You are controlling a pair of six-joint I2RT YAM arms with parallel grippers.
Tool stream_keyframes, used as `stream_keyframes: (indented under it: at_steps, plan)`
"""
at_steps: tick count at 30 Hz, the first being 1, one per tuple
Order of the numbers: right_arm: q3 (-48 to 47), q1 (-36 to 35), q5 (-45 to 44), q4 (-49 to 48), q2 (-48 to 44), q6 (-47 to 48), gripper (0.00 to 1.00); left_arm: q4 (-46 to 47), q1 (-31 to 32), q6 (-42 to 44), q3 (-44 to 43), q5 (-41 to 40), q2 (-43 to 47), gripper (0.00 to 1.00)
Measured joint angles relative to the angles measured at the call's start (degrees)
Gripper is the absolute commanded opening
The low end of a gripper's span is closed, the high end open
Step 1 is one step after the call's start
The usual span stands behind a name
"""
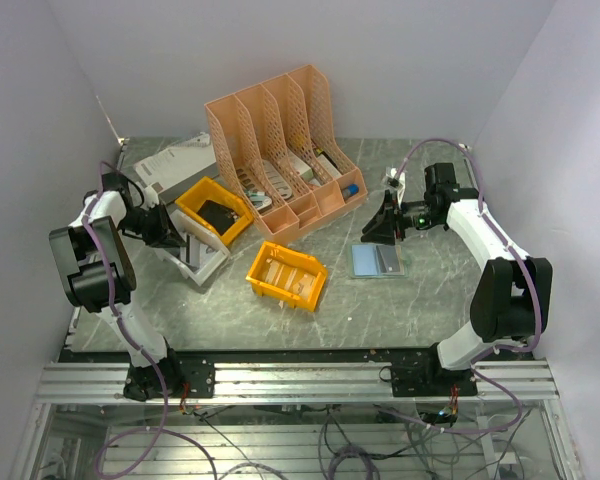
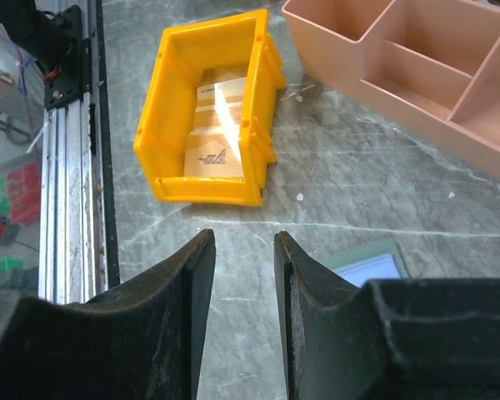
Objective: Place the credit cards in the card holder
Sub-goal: Pick up the credit card from the storage box.
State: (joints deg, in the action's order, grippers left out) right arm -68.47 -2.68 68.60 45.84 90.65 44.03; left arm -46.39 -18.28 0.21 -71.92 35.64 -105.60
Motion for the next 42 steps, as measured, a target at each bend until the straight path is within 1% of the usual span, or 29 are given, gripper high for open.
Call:
stream_keyframes:
  at_steps: [9, 17, 35, 37, 40, 42]
  plan:
    - [0.0, 0.0, 0.0, 0.2, 0.0, 0.2, 0.35, -0.1, -0.2, 0.0, 0.0, 0.0, 0.0, 0.13]
    - [0.0, 0.0, 0.0, 0.4, 0.0, 0.2, 0.35, -0.4, -0.9, 0.0, -0.4, 0.0, 0.1, 0.19]
    - [0.0, 0.0, 0.0, 0.4, 0.0, 0.5, 0.35, -0.4, -0.9, 0.0, -0.5, 0.0, 0.1, 0.20]
    - [0.0, 0.0, 0.0, 0.4, 0.0, 0.5, 0.35, -0.4, -0.9, 0.0, -0.5, 0.0, 0.1, 0.18]
    - [0.0, 0.0, 0.0, 0.4, 0.0, 0.6, 0.35, -0.4, -0.9, 0.0, -0.5, -0.2, 0.1, 0.11]
    - [0.0, 0.0, 0.0, 0.4, 0.0, 0.6, 0.35, -0.4, -1.0, -0.2, -0.5, -0.5, 0.2, 0.08]
